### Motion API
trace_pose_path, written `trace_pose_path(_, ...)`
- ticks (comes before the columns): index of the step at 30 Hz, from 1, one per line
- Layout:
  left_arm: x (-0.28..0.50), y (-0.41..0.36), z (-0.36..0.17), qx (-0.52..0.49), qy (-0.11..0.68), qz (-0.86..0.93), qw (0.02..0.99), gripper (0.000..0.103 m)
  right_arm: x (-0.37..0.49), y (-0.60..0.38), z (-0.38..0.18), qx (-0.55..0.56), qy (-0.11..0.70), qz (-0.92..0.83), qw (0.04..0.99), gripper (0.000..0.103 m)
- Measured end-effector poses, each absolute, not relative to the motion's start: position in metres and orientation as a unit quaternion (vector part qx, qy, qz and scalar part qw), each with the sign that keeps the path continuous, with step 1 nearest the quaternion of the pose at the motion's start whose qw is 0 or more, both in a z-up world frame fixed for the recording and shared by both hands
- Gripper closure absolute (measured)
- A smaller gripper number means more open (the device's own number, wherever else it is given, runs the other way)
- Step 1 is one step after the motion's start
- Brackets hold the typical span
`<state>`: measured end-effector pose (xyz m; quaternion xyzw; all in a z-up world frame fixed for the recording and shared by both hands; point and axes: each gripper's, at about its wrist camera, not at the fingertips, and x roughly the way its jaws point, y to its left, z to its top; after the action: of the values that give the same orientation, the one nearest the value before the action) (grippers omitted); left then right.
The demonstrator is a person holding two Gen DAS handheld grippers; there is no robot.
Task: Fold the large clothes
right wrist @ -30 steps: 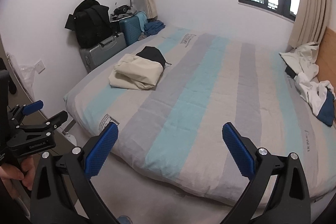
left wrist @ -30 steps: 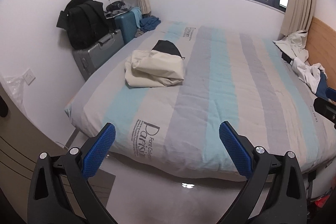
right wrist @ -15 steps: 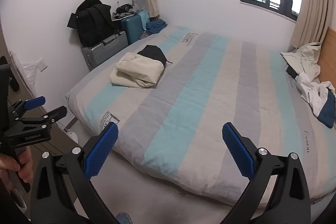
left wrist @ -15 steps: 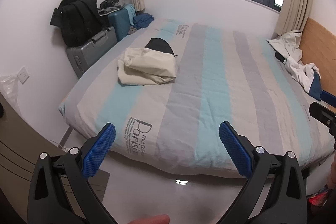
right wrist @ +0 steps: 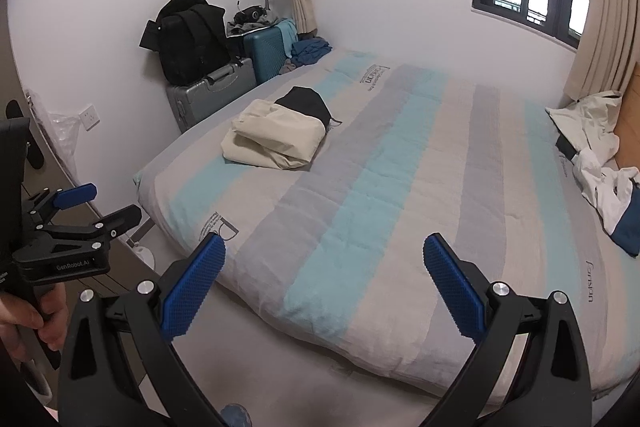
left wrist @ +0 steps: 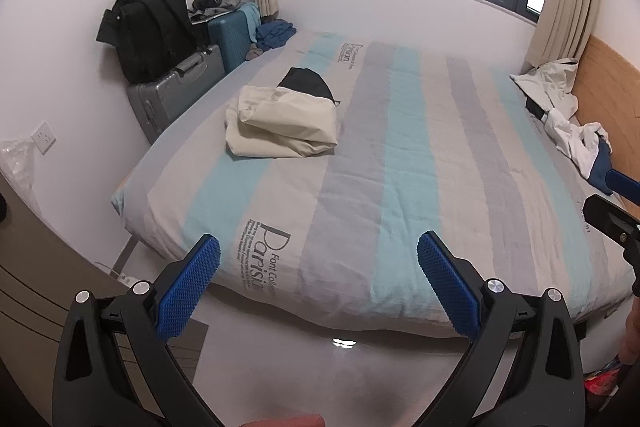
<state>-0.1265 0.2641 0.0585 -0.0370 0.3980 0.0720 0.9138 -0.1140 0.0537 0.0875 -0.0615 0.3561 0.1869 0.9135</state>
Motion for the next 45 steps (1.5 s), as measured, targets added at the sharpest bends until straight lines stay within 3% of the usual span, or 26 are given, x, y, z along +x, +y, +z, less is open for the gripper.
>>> trace_pose_path(45,-0.127,0.2597,0.0621,-0.037,0.392,0.093,0.914,0.006,-0.1128,0.0528,0.088,-0.062,0.358,0.189,0.912,0.007)
